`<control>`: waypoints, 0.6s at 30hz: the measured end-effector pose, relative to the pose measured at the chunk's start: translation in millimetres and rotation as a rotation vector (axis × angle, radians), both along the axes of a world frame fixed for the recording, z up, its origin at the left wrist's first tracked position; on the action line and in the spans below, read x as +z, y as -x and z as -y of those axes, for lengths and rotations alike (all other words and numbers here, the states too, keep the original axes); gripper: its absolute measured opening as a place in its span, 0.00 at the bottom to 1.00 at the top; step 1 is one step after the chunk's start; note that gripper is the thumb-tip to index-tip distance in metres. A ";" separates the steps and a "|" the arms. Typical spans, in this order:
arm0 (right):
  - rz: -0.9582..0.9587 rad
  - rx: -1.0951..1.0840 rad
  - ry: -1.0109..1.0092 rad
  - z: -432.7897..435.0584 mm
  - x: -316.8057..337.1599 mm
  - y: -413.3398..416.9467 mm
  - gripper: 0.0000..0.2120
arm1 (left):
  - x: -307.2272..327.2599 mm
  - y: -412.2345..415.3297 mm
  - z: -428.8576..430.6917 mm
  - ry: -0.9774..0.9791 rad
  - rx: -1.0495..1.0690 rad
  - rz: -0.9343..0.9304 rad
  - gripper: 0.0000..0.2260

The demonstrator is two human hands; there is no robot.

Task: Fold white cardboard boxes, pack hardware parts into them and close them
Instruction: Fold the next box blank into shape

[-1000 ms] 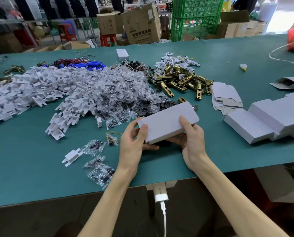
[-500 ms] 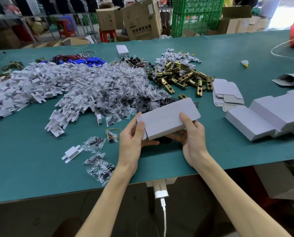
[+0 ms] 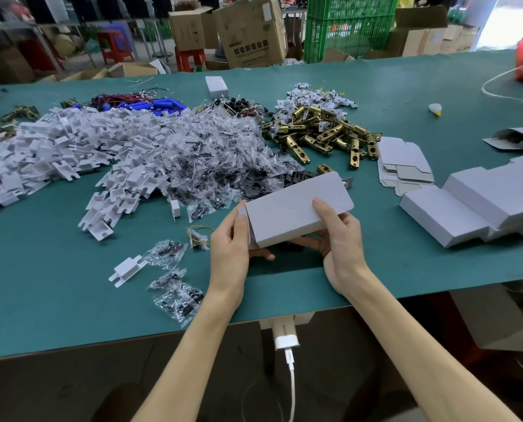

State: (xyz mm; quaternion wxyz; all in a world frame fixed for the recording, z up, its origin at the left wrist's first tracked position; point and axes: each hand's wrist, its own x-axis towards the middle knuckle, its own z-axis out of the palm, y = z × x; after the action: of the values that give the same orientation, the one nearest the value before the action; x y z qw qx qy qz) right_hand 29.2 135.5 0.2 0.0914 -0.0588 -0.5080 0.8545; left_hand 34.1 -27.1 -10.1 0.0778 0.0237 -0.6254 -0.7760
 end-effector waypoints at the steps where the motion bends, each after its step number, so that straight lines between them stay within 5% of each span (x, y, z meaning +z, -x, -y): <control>1: 0.000 0.002 0.005 0.1 0.1 -0.4 0.04 | 0.1 -0.1 0.3 -0.011 0.000 0.002 0.13; 18: -0.039 0.042 -0.089 3.2 1.8 -3.2 0.06 | 5.7 -3.4 0.6 -0.040 0.014 0.031 0.14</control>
State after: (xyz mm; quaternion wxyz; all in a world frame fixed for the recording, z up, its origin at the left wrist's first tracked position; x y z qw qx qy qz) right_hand 32.4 132.3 2.0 0.0858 -0.0273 -0.5450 0.8336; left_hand 37.4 -27.7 -4.4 0.0730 0.0417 -0.6109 -0.7873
